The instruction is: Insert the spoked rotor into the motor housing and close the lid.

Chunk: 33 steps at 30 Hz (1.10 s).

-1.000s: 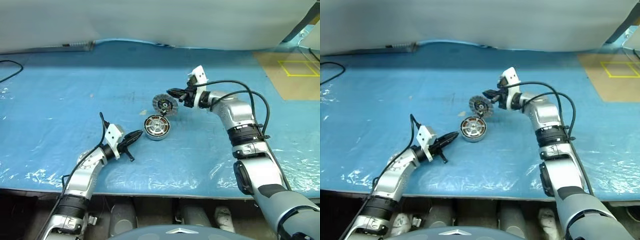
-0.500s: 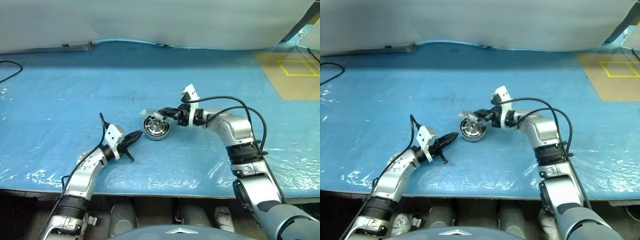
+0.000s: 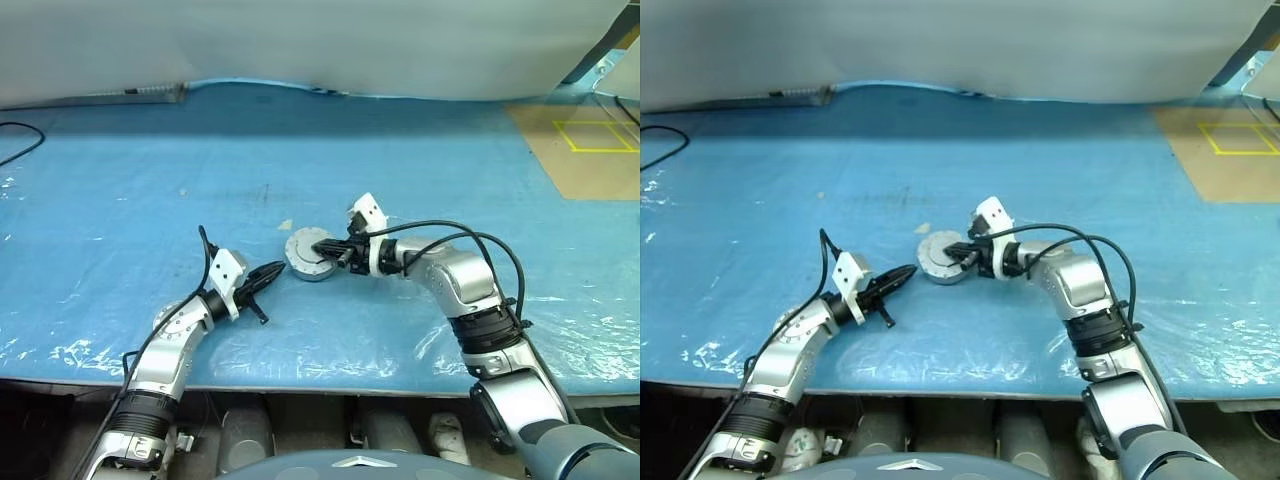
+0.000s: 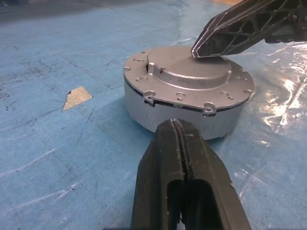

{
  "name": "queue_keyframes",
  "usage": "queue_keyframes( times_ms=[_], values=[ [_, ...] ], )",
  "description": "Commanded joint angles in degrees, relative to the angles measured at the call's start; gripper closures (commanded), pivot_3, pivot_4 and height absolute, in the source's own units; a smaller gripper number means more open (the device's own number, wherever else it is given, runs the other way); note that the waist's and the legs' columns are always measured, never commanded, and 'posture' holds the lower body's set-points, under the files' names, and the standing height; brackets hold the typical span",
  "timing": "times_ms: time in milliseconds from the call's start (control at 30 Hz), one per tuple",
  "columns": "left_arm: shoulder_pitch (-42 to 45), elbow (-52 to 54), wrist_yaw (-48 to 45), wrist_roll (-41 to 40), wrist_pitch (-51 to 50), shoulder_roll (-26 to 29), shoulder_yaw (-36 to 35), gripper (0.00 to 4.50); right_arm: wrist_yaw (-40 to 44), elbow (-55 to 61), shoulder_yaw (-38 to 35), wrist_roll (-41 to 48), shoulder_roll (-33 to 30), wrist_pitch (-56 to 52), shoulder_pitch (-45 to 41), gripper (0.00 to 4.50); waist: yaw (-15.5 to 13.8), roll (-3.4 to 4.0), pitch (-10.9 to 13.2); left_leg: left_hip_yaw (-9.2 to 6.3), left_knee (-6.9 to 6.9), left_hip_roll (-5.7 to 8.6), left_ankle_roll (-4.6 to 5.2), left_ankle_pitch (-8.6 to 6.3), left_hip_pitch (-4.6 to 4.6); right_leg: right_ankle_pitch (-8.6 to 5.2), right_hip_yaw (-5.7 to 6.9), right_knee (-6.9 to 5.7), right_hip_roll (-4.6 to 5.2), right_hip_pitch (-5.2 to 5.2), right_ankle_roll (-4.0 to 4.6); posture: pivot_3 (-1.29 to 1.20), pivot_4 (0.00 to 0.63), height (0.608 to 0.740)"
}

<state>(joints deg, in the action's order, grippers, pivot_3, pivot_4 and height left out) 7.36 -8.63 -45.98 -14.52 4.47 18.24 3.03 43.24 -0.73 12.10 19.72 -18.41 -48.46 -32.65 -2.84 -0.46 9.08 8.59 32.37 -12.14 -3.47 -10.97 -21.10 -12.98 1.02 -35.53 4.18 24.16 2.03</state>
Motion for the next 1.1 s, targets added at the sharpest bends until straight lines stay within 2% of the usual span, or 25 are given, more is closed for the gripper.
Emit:
queue_keyframes(
  times_ms=[33, 267, 367, 433, 733, 1100],
  values=[
    [-0.41, 1.92, 0.03, -0.53, 0.38, 0.31, -0.48, 4.5, 0.47, 3.12, 1.05, -1.06, -1.66, 1.37, 0.52, 4.48, 0.0, 0.0, 0.0, 0.0, 0.0, 0.0, 0.0, 0.0, 0.0, 0.0, -0.01, 0.0, 0.0, 0.0, 0.0, 0.0, 0.15, 0.74],
    [-0.73, 2.19, 0.32, -0.5, 0.33, 0.19, -0.48, 4.5, -0.44, 8.15, 0.58, -3.66, -3.52, 9.81, 1.34, 4.48, 0.0, 0.0, 0.0, 0.0, -0.03, 0.01, 0.0, 0.0, -0.03, 0.0, -0.01, 0.04, 0.0, 0.01, -0.01, 0.0, 0.15, 0.74],
    [-0.66, 2.15, 0.38, -0.45, 0.39, 0.1, -0.35, 4.5, -2.71, 7.7, 0.27, -4.8, -2.32, 11.93, 2.53, 3.92, 0.01, 0.0, 0.0, 0.0, -0.04, 0.01, 0.0, 0.0, -0.02, 0.0, -0.01, 0.04, -0.01, 0.01, -0.01, 0.0, 0.15, 0.74],
    [-0.55, 2.05, 0.34, -0.42, 0.48, 0.04, -0.25, 4.5, -4.16, 7.11, 1.25, -6.67, -1.72, 14.01, 3.24, 3.35, 0.01, 0.0, 0.0, 0.0, -0.03, 0.02, 0.0, 0.0, -0.03, 0.0, -0.01, 0.05, -0.01, 0.01, -0.01, 0.0, 0.15, 0.74],
    [-0.42, 1.73, 0.31, -0.23, 0.7, 0.18, -0.3, 4.5, -9.02, 6.19, 2.5, -9.53, 4.1, 17.05, 5.8, 0.09, 0.16, 0.0, 0.0, 0.0, -0.05, 0.02, 0.0, 0.0, -0.03, 0.0, -0.01, 0.07, -0.01, 0.02, -0.01, 0.0, 0.15, 0.74],
    [-0.13, 1.6, 0.27, -0.2, 0.62, 0.32, -0.4, 4.5, -9.4, 1.27, 5.57, -12.7, 5.82, 19.57, 6.67, 0.04, 0.23, 0.0, 0.0, -0.01, -0.06, 0.02, 0.0, 0.0, -0.03, 0.0, -0.01, 0.09, 0.0, 0.01, -0.02, 0.0, 0.15, 0.74]
  ],
)
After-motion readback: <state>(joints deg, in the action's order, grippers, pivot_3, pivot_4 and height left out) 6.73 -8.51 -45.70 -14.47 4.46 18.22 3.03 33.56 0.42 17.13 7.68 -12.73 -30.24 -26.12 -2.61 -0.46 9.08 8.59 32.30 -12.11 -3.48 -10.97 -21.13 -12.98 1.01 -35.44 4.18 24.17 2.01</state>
